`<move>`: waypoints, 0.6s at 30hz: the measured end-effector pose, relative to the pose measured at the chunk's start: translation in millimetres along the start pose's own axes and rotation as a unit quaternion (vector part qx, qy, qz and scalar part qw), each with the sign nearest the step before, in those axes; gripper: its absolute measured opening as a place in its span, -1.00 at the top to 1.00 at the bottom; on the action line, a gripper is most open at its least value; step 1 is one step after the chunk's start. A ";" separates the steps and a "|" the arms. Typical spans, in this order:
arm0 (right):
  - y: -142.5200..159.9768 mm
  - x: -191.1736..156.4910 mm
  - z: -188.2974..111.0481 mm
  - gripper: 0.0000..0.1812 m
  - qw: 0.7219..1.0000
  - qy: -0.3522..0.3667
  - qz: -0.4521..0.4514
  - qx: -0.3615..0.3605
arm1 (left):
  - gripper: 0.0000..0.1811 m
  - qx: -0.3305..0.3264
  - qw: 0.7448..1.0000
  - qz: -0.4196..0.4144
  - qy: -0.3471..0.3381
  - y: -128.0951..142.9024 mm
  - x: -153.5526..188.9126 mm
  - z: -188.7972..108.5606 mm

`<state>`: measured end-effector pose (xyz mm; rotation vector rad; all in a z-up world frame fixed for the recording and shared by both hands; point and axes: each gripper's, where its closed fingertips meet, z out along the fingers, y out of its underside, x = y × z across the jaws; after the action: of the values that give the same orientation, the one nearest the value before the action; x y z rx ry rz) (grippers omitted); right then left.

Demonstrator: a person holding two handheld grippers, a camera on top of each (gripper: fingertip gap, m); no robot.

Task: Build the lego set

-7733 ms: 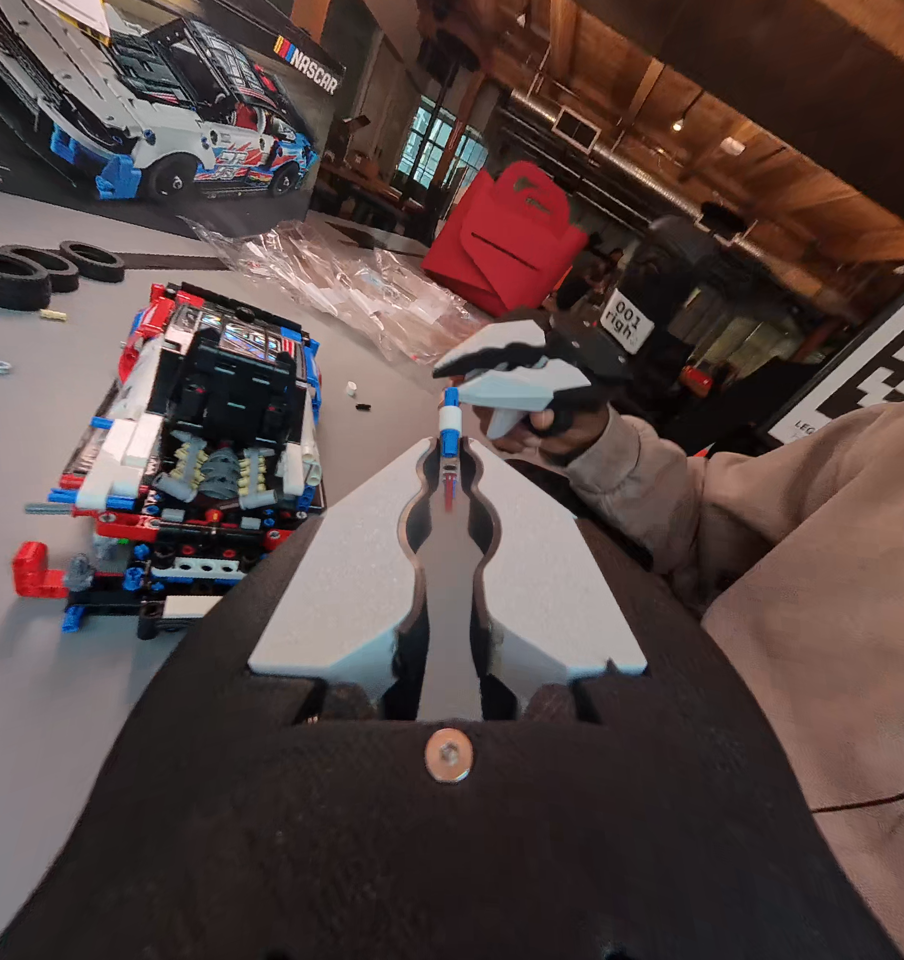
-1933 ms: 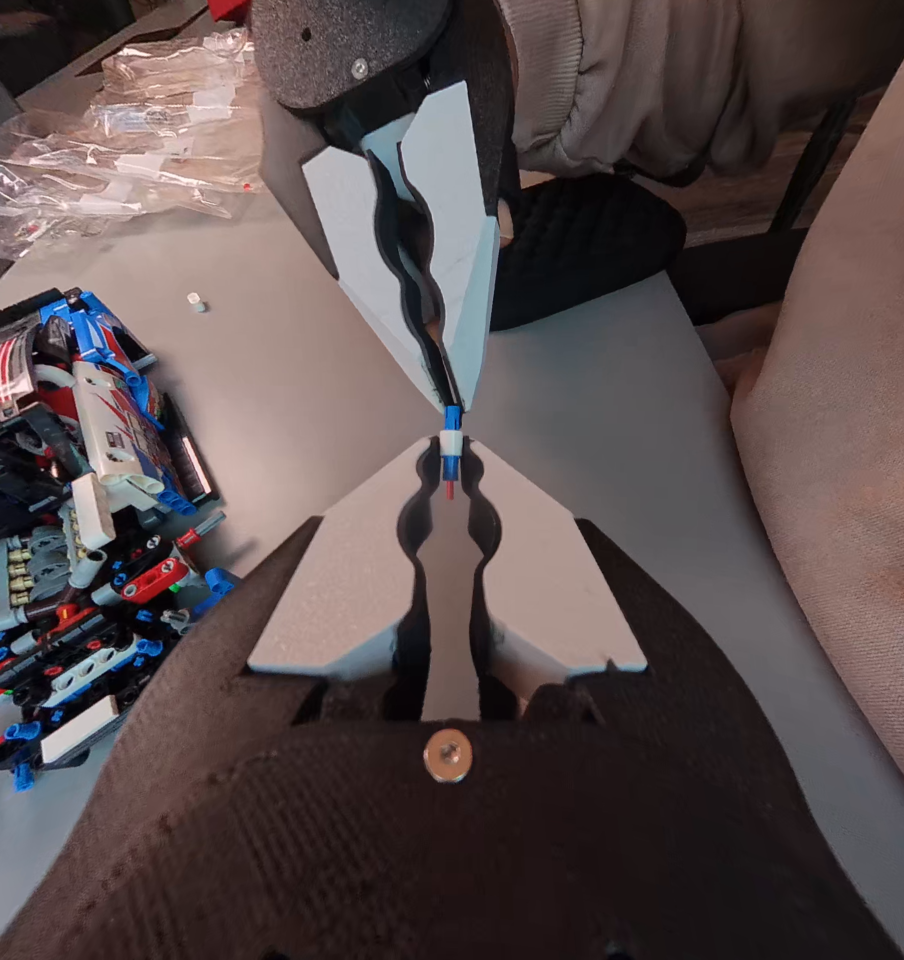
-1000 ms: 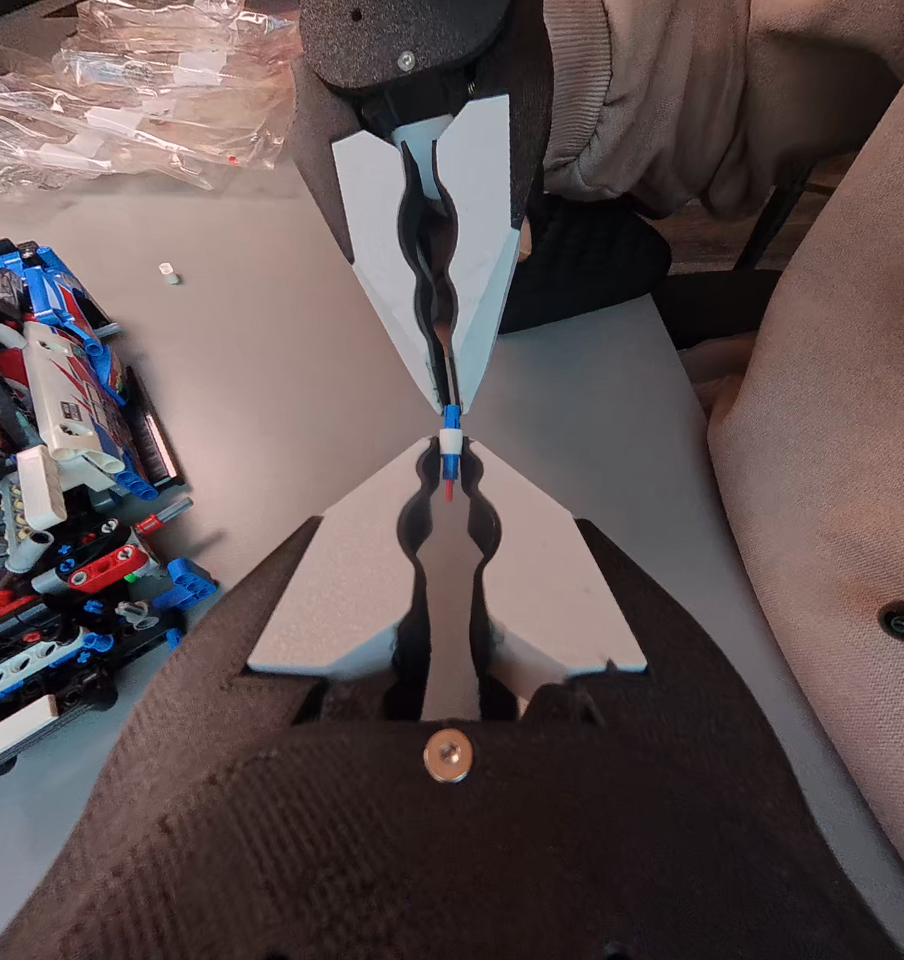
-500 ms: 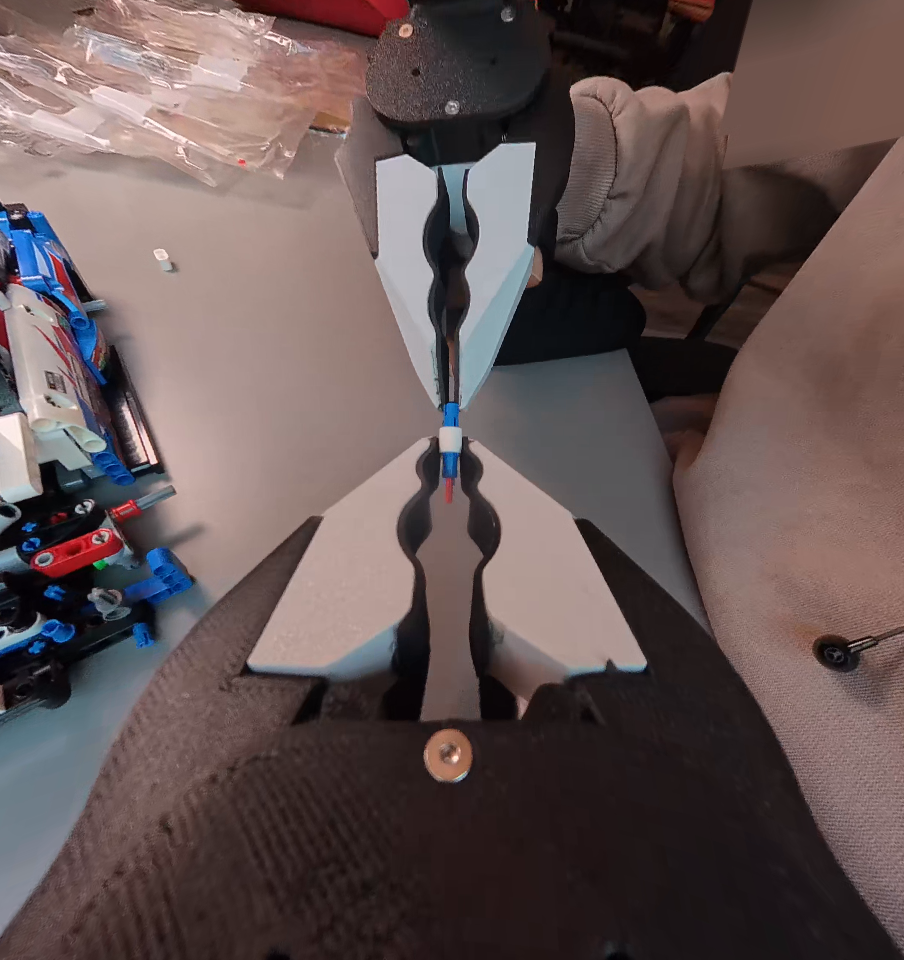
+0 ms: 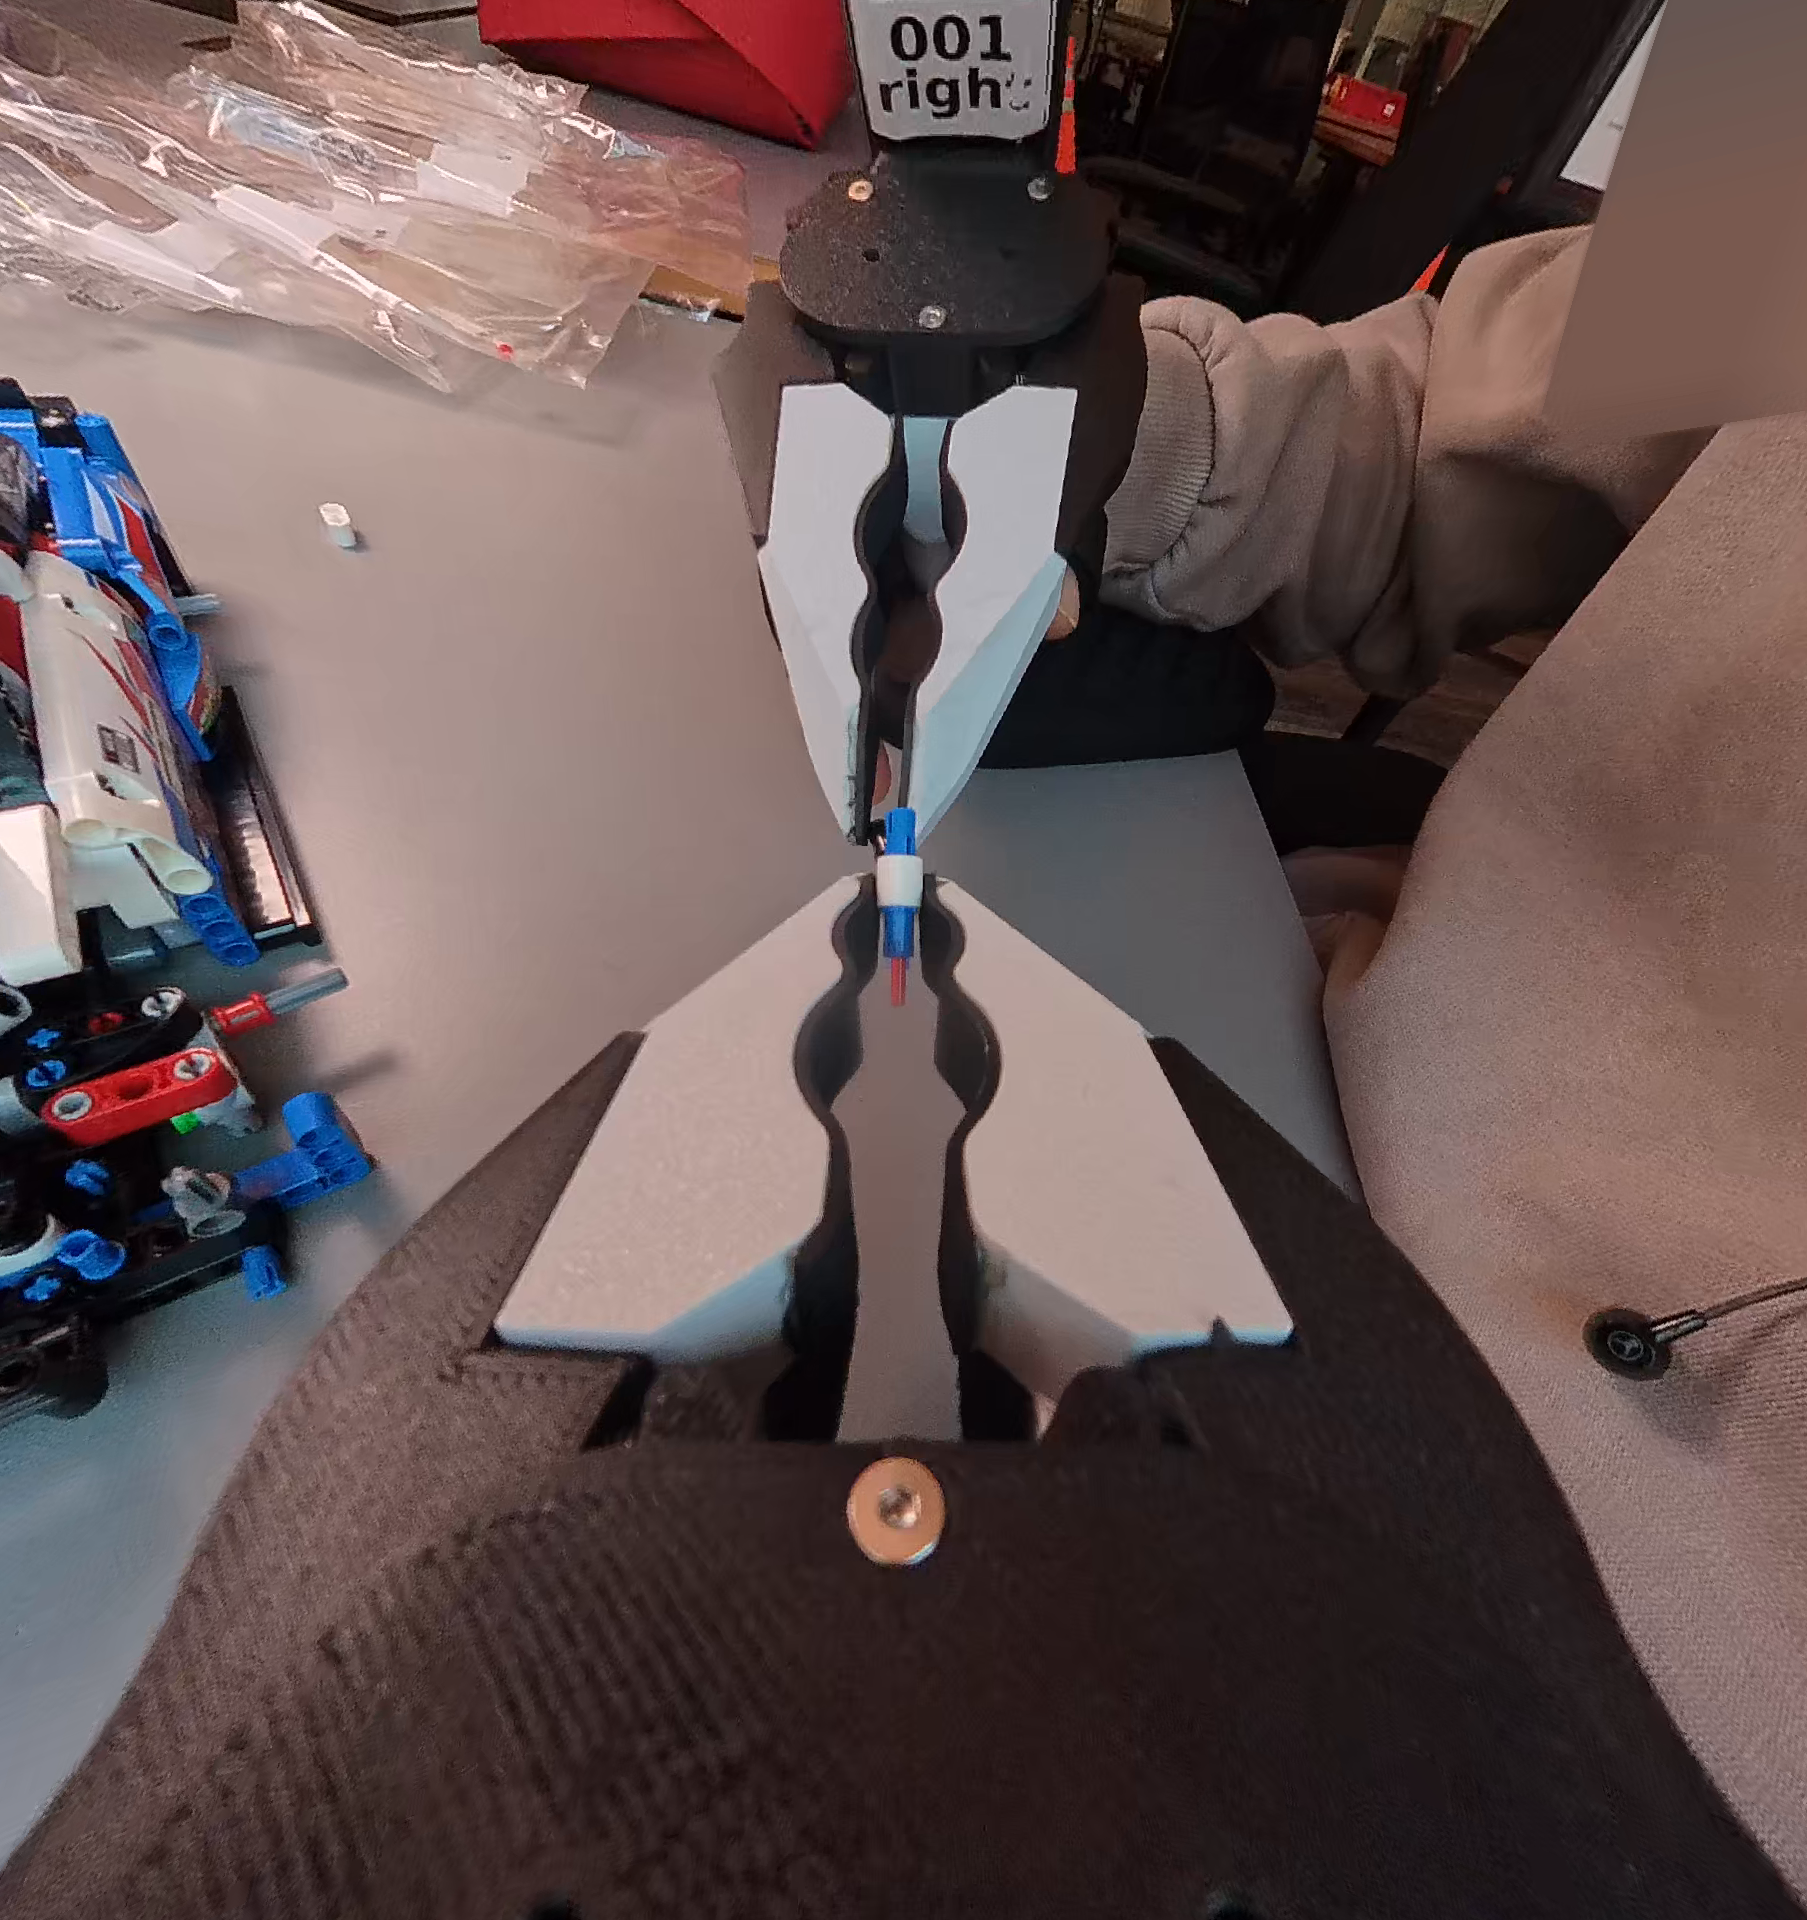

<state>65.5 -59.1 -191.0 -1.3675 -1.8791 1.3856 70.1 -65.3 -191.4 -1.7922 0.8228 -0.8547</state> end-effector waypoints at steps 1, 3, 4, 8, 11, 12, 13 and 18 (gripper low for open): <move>-1.2 -1.1 -0.7 0.96 1.000 -0.002 -0.002 0.004 | 0.94 0.003 1.000 -0.002 0.003 -1.1 0.9 -0.4; -0.3 -2.2 -0.6 0.96 1.000 -0.005 -0.006 0.002 | 0.94 0.001 1.000 0.004 0.004 -0.5 1.9 0.1; 0.1 -3.3 -0.6 0.96 1.000 -0.008 -0.011 0.000 | 0.94 -0.001 1.000 0.009 0.005 -0.1 2.9 0.3; 0.4 -4.1 -1.0 0.96 0.999 -0.013 -0.030 -0.008 | 0.94 -0.004 1.000 0.015 0.001 0.1 3.4 0.8; 0.0 -3.6 -1.5 0.97 0.998 -0.007 -0.060 -0.017 | 0.94 -0.007 1.000 0.012 -0.005 0.6 1.6 0.6; 0.1 -3.1 -1.3 0.97 0.997 -0.003 -0.070 -0.020 | 0.94 -0.008 1.000 0.011 -0.006 0.8 0.9 0.4; 0.2 -2.6 -0.7 0.97 0.997 0.000 -0.078 -0.023 | 0.94 -0.009 1.000 0.010 -0.006 1.0 0.4 0.2; -2.1 -6.0 -0.1 0.97 0.995 -0.004 -0.098 -0.009 | 0.94 -0.011 1.000 0.003 -0.009 1.6 -1.3 0.3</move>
<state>67.2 -64.4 -187.9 -1.1508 -1.9768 1.2815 69.4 -64.6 -193.2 -1.8121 0.8288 -0.8282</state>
